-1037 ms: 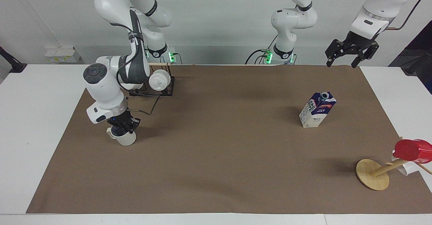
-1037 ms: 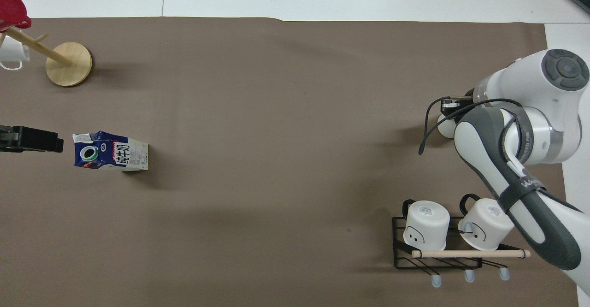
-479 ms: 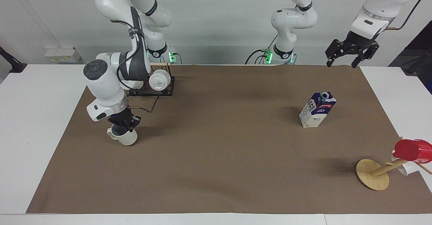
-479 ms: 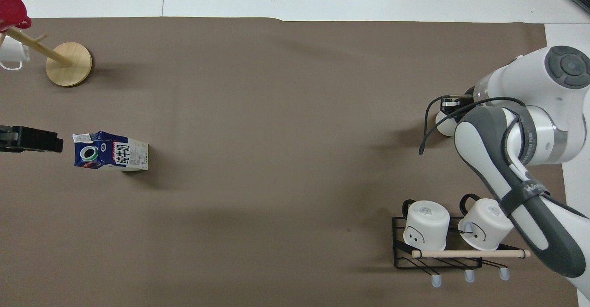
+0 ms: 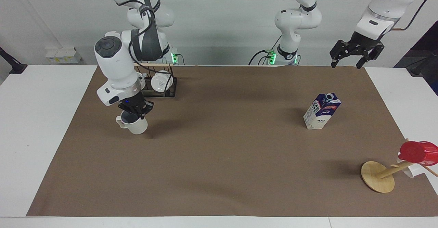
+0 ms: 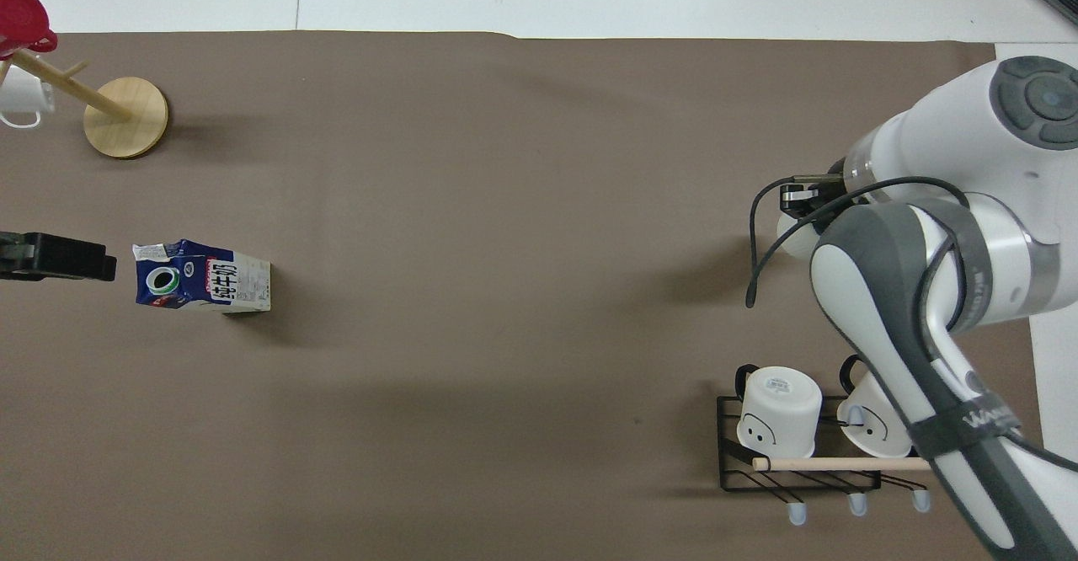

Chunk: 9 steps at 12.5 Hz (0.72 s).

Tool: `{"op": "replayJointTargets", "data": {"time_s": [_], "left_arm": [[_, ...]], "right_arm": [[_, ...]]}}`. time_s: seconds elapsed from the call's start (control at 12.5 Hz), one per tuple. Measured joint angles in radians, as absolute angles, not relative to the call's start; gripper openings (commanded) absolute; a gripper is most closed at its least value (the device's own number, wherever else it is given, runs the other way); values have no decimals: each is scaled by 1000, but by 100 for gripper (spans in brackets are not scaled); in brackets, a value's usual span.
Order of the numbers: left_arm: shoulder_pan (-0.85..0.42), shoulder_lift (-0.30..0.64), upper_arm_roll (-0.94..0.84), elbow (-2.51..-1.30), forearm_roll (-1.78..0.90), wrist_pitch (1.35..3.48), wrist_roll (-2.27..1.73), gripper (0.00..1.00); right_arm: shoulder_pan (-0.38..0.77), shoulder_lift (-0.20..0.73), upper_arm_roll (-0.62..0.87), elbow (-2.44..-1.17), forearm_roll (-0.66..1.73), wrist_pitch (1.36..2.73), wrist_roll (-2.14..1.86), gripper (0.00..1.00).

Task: Place cup and milk on table
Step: 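Carry the mug with the right gripper while the left gripper reaches the carton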

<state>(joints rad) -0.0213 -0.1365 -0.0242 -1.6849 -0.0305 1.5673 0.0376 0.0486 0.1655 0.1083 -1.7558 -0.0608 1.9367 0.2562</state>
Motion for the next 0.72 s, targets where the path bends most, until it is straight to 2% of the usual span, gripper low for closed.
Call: {"op": "replayJointTargets", "data": {"time_s": [0.32, 0.72], "left_arm": [[-21, -166, -24, -1773, -30, 1581, 38, 100], [-22, -231, -27, -2047, -30, 1846, 38, 100]], "right_arm": [[242, 169, 110, -1708, -62, 1932, 477, 0], [425, 201, 111, -1604, -63, 1879, 698, 0]]}}
